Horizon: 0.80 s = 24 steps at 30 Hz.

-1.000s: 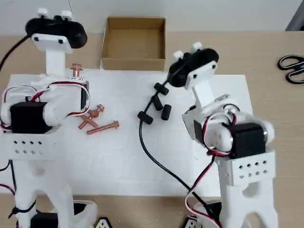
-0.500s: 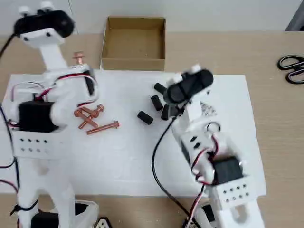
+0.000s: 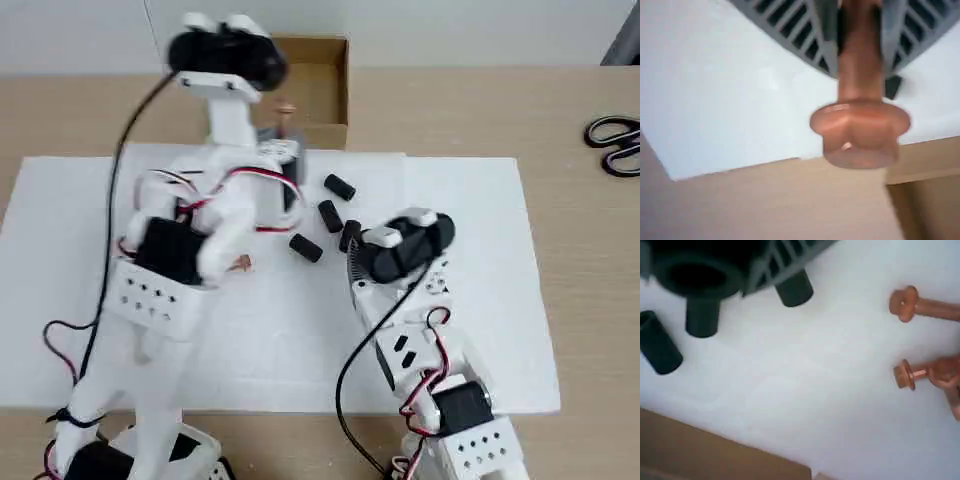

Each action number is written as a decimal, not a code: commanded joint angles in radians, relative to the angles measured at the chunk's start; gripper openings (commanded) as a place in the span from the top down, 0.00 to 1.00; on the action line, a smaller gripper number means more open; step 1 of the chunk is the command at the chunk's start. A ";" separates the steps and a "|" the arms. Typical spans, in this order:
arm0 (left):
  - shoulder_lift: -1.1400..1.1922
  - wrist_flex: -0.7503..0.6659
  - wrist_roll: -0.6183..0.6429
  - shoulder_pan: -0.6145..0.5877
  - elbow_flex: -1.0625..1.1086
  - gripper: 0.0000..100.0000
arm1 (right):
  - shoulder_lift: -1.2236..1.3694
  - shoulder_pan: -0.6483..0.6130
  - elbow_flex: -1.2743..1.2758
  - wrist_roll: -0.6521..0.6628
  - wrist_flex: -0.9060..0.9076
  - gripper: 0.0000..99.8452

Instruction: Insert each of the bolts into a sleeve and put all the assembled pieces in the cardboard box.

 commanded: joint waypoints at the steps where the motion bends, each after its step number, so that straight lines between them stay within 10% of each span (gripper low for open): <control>1: -0.012 -0.074 0.029 0.060 0.025 0.99 | -0.068 -0.008 0.015 -0.071 -0.030 1.00; 24: -0.087 -0.242 0.215 0.126 0.171 0.99 | -0.242 -0.064 0.127 -0.077 -0.024 1.00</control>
